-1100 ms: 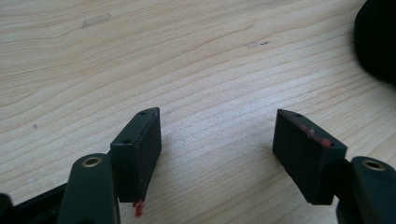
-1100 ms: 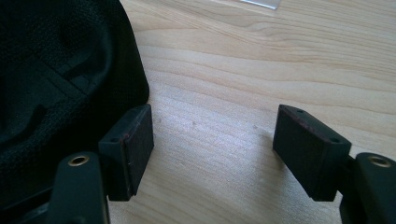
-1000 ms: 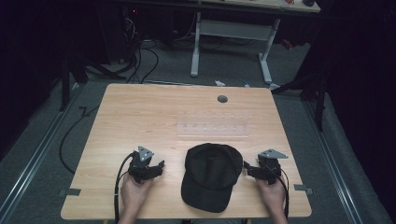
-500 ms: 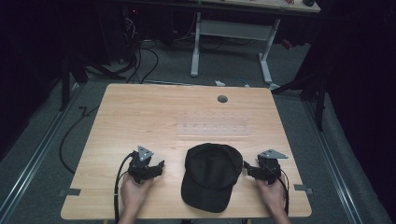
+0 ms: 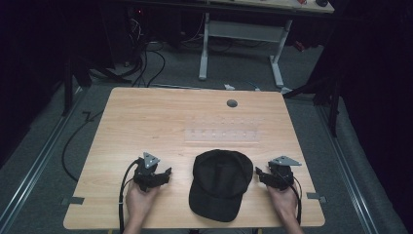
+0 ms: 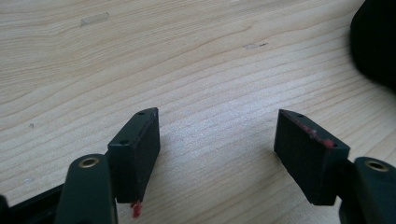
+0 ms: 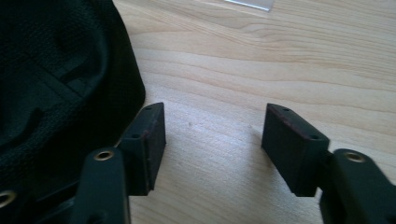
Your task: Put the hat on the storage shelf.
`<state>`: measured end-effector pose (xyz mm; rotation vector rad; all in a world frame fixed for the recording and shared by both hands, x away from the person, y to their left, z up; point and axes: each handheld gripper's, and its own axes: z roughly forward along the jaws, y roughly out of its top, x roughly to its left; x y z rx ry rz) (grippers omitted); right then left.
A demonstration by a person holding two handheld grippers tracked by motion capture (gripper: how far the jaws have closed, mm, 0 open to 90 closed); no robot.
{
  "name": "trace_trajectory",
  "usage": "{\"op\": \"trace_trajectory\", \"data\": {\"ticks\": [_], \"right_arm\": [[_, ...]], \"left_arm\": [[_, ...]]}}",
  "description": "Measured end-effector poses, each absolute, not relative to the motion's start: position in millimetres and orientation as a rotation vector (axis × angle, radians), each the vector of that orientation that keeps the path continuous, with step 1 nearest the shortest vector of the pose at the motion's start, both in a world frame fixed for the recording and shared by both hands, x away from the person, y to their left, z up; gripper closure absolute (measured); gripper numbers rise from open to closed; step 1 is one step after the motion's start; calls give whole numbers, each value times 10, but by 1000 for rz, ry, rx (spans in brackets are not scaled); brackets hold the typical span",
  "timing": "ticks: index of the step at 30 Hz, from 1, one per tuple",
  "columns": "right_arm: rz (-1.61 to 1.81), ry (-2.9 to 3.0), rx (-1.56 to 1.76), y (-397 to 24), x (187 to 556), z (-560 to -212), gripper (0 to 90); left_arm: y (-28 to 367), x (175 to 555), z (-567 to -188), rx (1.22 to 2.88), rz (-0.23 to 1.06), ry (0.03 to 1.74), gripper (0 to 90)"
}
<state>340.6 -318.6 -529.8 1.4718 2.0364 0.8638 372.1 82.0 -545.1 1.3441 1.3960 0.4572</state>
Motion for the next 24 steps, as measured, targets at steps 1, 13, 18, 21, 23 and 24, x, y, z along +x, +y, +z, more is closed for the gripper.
{"op": "trace_trajectory", "data": {"ticks": [1, 13, 18, 21, 23, 24], "right_arm": [[864, 2033, 1478, -3189, 3406, -5296, 437], [931, 1986, 1518, -3240, 3341, -5214, 512], [947, 2008, 1513, -3246, 3286, -5161, 565], [945, 2027, 1518, -3248, 3275, -5151, 578], [939, 2038, 1505, -3244, 3257, -5142, 587], [942, 2043, 1504, -3242, 3251, -5138, 590]], "left_arm": [[819, 3721, -5451, 1344, 457, 1396, 314], [816, 3720, -5453, 1347, 460, 1395, 311], [814, 3720, -5454, 1348, 462, 1394, 310], [811, 3719, -5453, 1348, 462, 1394, 311], [811, 3718, -5455, 1352, 465, 1393, 310], [810, 3718, -5455, 1352, 465, 1393, 310]]}}
